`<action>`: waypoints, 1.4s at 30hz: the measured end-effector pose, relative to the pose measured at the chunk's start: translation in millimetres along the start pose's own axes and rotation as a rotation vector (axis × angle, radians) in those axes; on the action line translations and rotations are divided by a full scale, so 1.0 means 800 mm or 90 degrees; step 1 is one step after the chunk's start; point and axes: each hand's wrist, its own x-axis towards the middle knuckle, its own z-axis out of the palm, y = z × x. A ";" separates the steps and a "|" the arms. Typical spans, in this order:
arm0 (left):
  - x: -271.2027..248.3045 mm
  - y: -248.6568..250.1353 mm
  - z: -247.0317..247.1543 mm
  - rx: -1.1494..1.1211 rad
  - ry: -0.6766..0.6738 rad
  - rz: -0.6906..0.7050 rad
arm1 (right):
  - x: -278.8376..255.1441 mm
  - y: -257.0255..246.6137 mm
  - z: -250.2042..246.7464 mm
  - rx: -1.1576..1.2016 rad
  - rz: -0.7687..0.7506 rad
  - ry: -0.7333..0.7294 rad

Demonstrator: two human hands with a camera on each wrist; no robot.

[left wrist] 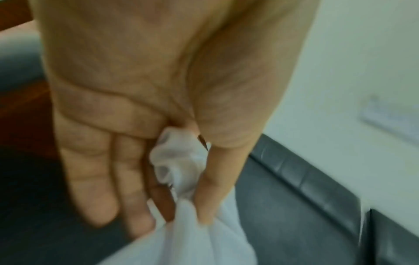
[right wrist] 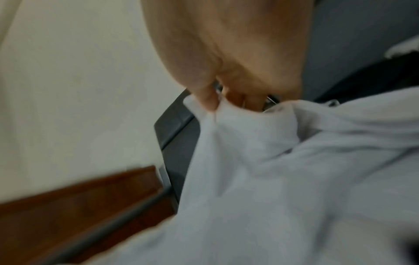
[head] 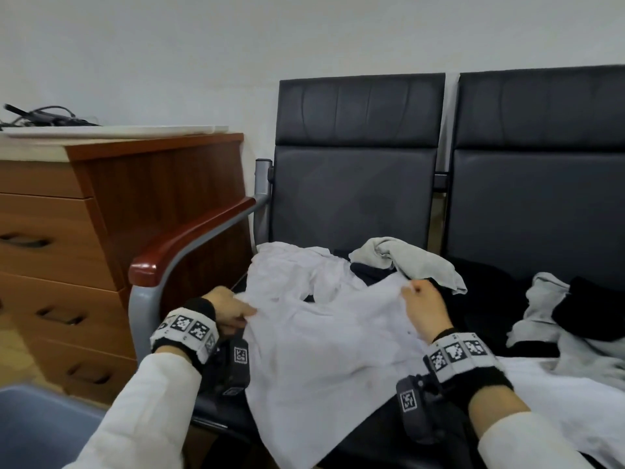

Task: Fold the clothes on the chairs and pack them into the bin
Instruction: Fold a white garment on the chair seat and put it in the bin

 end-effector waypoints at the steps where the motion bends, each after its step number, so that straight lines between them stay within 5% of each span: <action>1: 0.000 0.006 -0.004 -0.129 0.008 0.017 | 0.005 -0.007 -0.009 0.086 0.020 0.042; 4: -0.008 0.024 -0.010 -0.383 0.037 0.089 | 0.018 -0.014 -0.027 0.233 0.073 0.098; 8: -0.005 0.020 0.002 -0.445 0.099 0.110 | 0.012 0.001 -0.030 0.306 0.135 0.112; 12: 0.001 -0.008 0.017 -0.296 -0.021 -0.047 | 0.006 0.014 -0.034 0.235 0.173 0.061; 16: -0.012 -0.010 0.025 0.146 -0.024 -0.052 | 0.010 0.020 -0.027 0.053 0.129 -0.009; 20: -0.015 -0.010 0.023 0.129 -0.023 -0.035 | 0.000 0.014 -0.015 -0.171 0.079 -0.124; 23: -0.018 0.003 0.024 -0.022 -0.054 0.006 | -0.019 -0.002 0.000 -0.288 -0.042 -0.157; 26: -0.036 0.029 0.024 -0.246 -0.108 0.122 | -0.033 -0.006 0.021 -0.234 -0.135 -0.256; 30: -0.059 0.068 0.020 -0.290 -0.166 0.268 | -0.038 -0.019 0.038 -0.031 -0.109 -0.272; 39: -0.063 0.068 0.044 -0.170 -0.192 0.323 | -0.053 -0.049 0.048 0.209 0.022 -0.376; 42: -0.052 0.063 0.044 -0.039 -0.121 0.317 | -0.037 -0.039 0.043 0.279 0.016 -0.228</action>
